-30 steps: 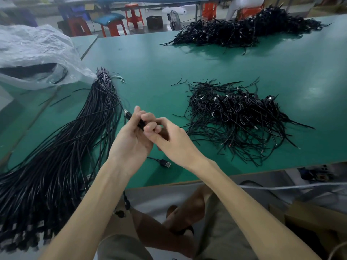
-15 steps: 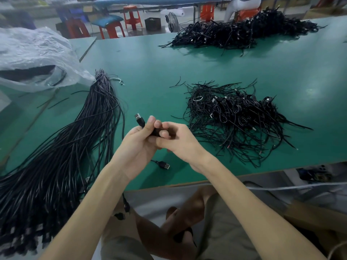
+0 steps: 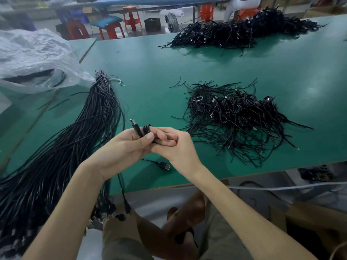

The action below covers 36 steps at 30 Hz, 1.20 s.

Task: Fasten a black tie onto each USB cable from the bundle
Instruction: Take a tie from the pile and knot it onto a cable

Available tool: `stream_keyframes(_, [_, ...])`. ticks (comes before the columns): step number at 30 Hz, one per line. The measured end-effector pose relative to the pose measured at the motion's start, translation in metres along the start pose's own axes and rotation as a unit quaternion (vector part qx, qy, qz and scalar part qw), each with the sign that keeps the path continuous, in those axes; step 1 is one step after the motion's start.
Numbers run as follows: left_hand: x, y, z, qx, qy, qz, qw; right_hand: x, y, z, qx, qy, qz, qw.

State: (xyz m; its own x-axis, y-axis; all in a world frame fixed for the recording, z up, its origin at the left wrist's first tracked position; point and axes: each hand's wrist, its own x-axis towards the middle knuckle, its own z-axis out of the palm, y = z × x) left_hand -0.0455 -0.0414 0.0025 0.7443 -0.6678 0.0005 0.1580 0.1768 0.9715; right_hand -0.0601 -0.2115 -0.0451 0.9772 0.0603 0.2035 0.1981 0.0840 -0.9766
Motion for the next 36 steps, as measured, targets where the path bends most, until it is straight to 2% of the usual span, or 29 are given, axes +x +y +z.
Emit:
stream_keyframes(2, [0.003, -0.004, 0.003, -0.003, 0.023, 0.014, 1.0, 0.001, 0.0, 0.001, -0.016, 0.032, -0.004, 0.999])
stream_keyframes(5, [0.008, -0.014, 0.008, -0.001, 0.1, 0.039, 0.994, 0.006, -0.001, -0.005, -0.063, 0.068, 0.003, 0.996])
stream_keyframes(9, [0.009, -0.018, 0.008, 0.026, 0.125, 0.036, 0.991, 0.007, -0.003, -0.009, -0.123, 0.039, -0.013, 0.992])
stream_keyframes(12, [0.008, -0.017, 0.006, 0.114, 0.149, 0.022, 0.982, 0.007, -0.001, -0.013, -0.169, 0.034, -0.027, 0.985])
stream_keyframes(16, [0.005, -0.019, 0.006, 0.219, 0.22, -0.002, 0.951, 0.004, 0.0, -0.013, -0.233, 0.028, -0.063, 0.97])
stream_keyframes(20, [0.004, -0.018, 0.001, 0.22, 0.279, -0.005, 0.935, 0.003, -0.001, -0.017, -0.296, -0.001, -0.07, 0.953])
stream_keyframes(22, [0.006, -0.018, 0.0, 0.22, 0.31, -0.024, 0.925, 0.002, -0.001, -0.02, -0.352, -0.035, -0.077, 0.932])
stream_keyframes(27, [0.011, -0.022, 0.001, 0.443, 0.256, -0.031, 0.858, -0.002, 0.0, -0.023, -0.46, -0.1, -0.103, 0.876])
stream_keyframes(30, [0.013, -0.02, 0.003, 0.504, 0.216, -0.042, 0.835, -0.004, -0.001, -0.025, -0.495, -0.101, -0.106, 0.856])
stream_keyframes(36, [0.021, -0.013, 0.003, 0.622, 0.089, -0.143, 0.765, -0.003, -0.005, -0.027, -0.54, -0.144, -0.157, 0.815])
